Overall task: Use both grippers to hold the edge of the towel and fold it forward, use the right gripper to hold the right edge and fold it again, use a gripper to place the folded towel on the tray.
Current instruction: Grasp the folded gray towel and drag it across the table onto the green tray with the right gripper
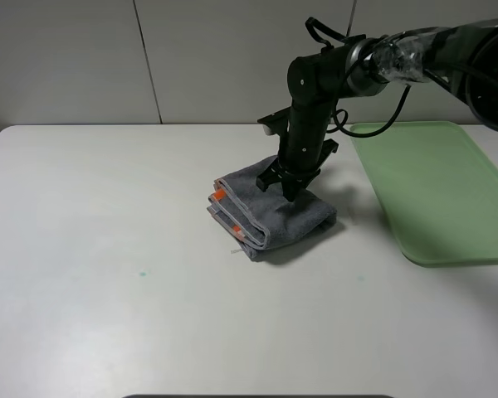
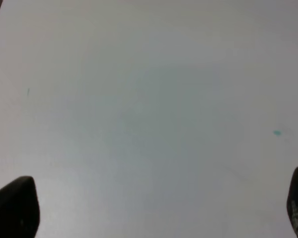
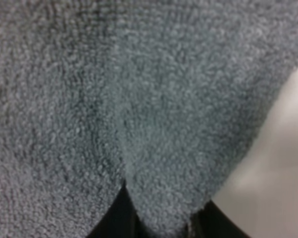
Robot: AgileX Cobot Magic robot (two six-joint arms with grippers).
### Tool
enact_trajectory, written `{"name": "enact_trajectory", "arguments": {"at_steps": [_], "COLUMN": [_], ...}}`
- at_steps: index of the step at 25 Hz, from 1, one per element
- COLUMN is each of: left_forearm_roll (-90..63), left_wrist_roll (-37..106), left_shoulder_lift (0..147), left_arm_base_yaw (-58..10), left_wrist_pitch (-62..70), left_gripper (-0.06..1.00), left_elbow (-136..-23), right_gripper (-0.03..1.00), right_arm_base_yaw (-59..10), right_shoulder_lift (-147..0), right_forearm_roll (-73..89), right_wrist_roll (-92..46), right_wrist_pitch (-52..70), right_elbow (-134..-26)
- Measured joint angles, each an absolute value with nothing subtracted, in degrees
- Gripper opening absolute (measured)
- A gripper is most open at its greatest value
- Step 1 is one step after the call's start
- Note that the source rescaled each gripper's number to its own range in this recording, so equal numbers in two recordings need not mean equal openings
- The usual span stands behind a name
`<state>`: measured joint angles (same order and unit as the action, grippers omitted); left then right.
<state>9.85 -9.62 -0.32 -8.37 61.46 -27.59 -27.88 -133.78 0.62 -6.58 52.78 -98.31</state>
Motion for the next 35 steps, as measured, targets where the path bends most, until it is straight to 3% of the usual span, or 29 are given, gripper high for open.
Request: {"name": "enact_trajectory", "arguments": {"at_steps": [16, 35], "left_forearm_roll": [9.85, 9.85], "left_wrist_roll": [-9.62, -9.62], "left_shoulder_lift": [-0.32, -0.32], "left_arm_base_yaw": [-8.37, -8.37], "left_wrist_pitch": [61.46, 61.46], "left_gripper": [1.0, 1.0], "left_elbow": [-27.59, -27.59], "right_gripper": [0.13, 0.13], "right_arm_base_yaw": [-26.19, -8.68], "right_shoulder_lift": [-128.9, -127.71], "right_forearm_roll": [-8.44, -11.73], "right_wrist_roll": [-5.71, -4.71], "right_wrist_pitch": [54.09, 54.46], "right_elbow": [-98.04, -97.96]}}
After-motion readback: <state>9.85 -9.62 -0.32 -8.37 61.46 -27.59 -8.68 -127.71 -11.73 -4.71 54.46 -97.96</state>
